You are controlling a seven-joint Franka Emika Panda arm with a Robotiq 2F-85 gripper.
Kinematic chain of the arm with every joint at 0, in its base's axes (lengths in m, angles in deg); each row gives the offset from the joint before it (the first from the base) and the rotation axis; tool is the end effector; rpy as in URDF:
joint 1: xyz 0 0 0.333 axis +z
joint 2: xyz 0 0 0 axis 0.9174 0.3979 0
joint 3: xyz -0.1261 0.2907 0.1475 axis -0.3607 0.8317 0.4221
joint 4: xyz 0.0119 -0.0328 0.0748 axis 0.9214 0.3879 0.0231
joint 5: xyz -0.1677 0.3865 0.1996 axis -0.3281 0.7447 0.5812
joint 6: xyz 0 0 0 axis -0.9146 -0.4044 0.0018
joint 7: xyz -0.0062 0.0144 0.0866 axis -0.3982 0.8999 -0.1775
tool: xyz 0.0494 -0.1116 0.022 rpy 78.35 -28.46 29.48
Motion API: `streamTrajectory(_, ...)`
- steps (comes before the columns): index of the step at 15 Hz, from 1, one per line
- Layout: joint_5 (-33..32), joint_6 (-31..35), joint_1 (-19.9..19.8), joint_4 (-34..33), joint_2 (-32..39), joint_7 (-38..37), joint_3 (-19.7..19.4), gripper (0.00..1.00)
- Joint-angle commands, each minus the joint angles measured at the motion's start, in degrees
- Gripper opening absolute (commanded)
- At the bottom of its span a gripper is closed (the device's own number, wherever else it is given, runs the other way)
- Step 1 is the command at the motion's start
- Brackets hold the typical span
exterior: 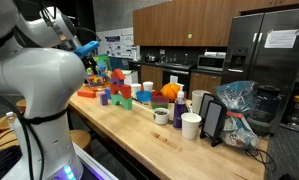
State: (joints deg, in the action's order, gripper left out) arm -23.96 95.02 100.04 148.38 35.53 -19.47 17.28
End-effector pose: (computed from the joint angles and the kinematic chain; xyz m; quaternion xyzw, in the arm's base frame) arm 0.2852 0.3051 0.3399 0.5899 0.7782 0.0896 0.1959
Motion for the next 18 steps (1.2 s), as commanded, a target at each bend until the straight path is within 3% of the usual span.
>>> streamTrajectory(1, 1.4, 1.0, -1.0, 0.0, -0.9, 2.3, -3.2, 1.00)
streamTrajectory(8, 3.4, 2.3, -2.8, 0.6, -2.2, 4.9, -6.3, 1.00)
streamTrajectory(18, 6.6, 2.8, -3.0, 0.5, -2.1, 8.6, -7.3, 1.00)
